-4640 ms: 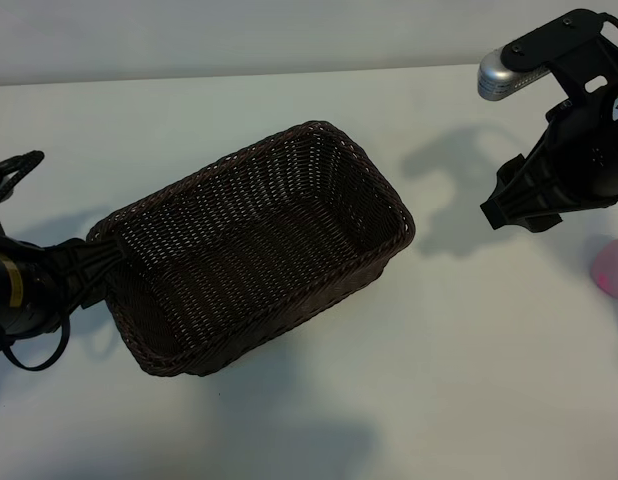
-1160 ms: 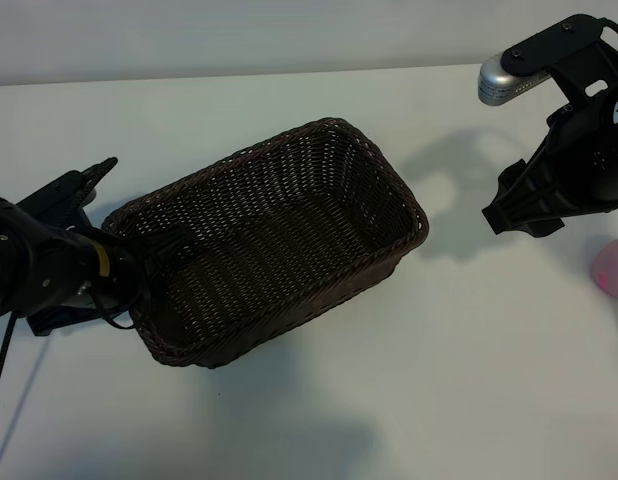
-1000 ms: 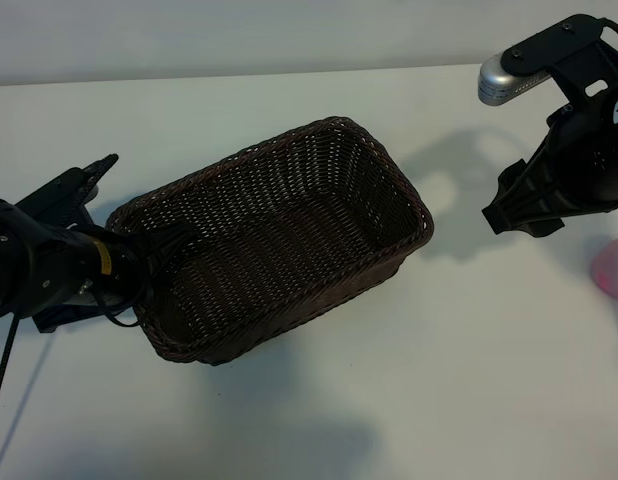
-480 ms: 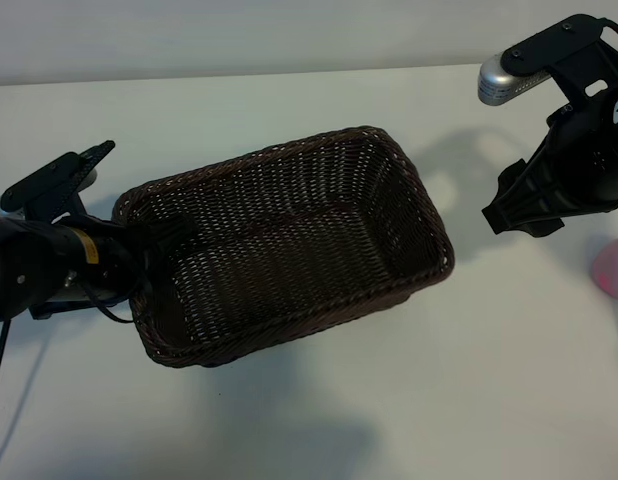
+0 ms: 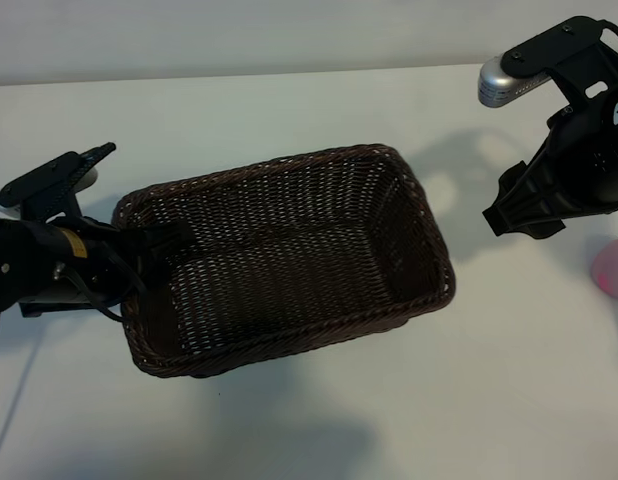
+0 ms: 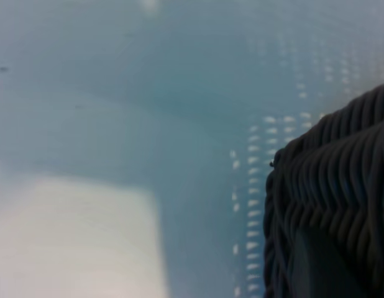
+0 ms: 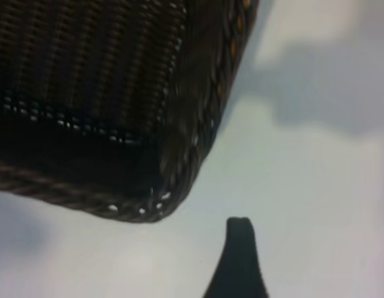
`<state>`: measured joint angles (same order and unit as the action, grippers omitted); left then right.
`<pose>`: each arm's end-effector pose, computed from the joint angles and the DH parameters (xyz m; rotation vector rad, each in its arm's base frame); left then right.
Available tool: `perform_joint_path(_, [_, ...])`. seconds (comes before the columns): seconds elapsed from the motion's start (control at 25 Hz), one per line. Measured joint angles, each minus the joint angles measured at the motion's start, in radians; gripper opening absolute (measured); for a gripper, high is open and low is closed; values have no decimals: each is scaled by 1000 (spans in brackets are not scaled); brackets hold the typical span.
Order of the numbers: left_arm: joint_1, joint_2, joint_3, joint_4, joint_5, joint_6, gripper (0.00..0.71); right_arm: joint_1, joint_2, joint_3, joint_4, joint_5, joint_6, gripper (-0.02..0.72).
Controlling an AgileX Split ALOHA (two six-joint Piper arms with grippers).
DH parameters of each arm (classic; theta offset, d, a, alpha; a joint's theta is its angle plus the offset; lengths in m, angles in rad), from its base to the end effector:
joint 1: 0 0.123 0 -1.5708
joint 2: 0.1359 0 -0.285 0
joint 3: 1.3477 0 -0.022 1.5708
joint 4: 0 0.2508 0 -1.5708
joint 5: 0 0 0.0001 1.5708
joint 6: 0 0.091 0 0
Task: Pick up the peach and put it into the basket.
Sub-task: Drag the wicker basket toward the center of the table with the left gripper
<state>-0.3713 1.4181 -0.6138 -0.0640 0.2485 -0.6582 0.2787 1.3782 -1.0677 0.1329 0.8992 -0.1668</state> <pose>0.2328 -0.0922 0.1849 -0.4446 2.5590 -0.4387 0.2597 0.0841 0.2920 -0.5174 2.6443 0.1998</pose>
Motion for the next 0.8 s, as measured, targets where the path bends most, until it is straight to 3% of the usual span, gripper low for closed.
perform_joint_path(0.44, [3,0,-153,0,90,106,157,0,0,0,0,2,0,559])
perform_joint_path(0.64, [53,1,-167,-51,106,188,157,0,0,0,0,2,0,559])
perform_joint_path(0.8, [100,2,-167,-214,106,383,157,0,0,0,0,3,0,559])
